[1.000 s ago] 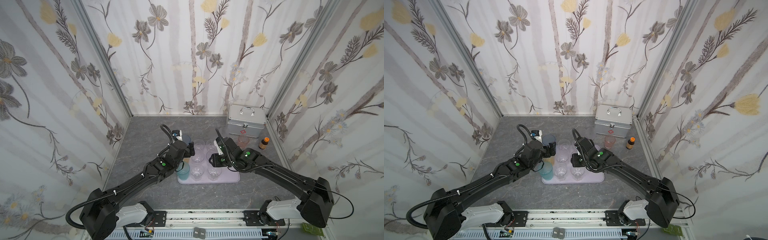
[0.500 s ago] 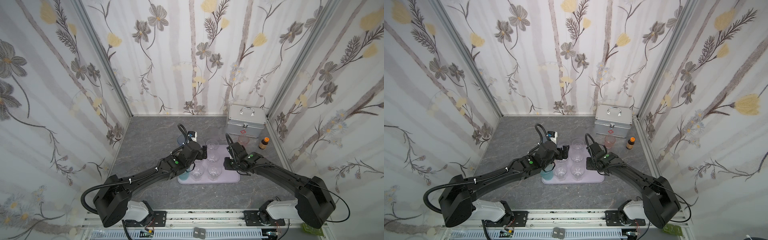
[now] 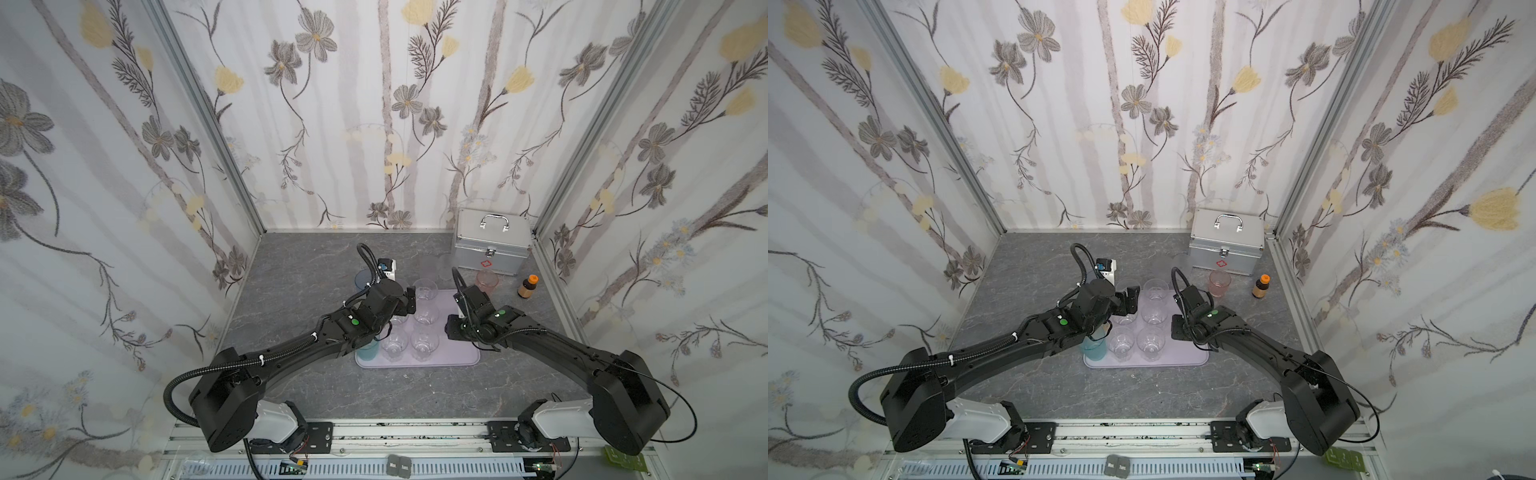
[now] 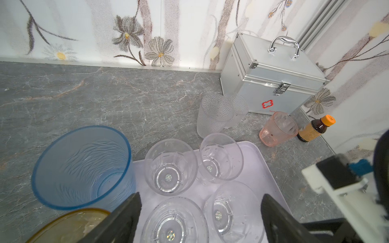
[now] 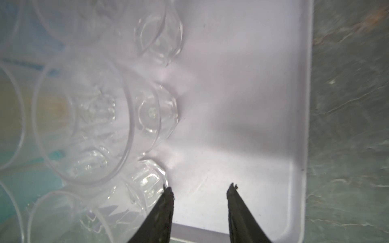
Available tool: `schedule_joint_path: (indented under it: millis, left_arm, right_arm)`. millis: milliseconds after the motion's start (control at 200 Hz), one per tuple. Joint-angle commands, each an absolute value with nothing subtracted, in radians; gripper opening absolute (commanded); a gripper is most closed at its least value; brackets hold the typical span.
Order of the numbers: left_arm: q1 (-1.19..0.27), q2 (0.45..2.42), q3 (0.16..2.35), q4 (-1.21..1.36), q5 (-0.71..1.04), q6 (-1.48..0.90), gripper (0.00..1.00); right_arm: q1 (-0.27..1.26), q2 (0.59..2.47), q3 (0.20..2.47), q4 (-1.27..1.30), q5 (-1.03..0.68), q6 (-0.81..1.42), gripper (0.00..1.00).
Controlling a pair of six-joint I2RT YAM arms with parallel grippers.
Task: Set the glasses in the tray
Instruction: 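Open the right gripper and raise it toward the frosted glasses by the case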
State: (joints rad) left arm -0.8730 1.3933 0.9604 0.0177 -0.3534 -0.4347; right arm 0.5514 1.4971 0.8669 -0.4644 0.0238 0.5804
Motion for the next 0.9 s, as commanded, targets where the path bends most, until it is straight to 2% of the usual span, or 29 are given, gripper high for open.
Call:
schedule_joint_path:
  millis: [0,200,370,505,720,894]
  left_arm:
    - [-0.872,1.414,0.986,0.044,-0.351,-0.426,0.92]
    - [-0.874,1.531,1.089,0.046,-0.306,-0.382,0.92]
    - [-0.872,1.591,1.157,0.044,-0.307,-0.36,0.92]
    - [-0.864,1.653,1.195,0.048,-0.316,-0.323,0.93]
    - [-0.848,1.73,1.238,0.051,-0.287,-0.33,0.93]
    - [-0.842,1.752,1.235,0.052,-0.279,-0.365,0.93]
  right_arm:
    - [0.487,1.484,0.951,-0.452,0.061,0.522,0.43]
    - [0.376,1.588,1.124,-0.323,0.029,0.574,0.46]
    - [0.349,1.851,1.357,-0.329,-0.015,0.593,0.5]
    - [0.368,1.977,1.473,-0.338,-0.004,0.581,0.5]
    - [0.382,2.138,1.634,-0.394,0.043,0.524,0.46]
    - [0.388,2.199,1.672,-0.412,0.073,0.495,0.4]
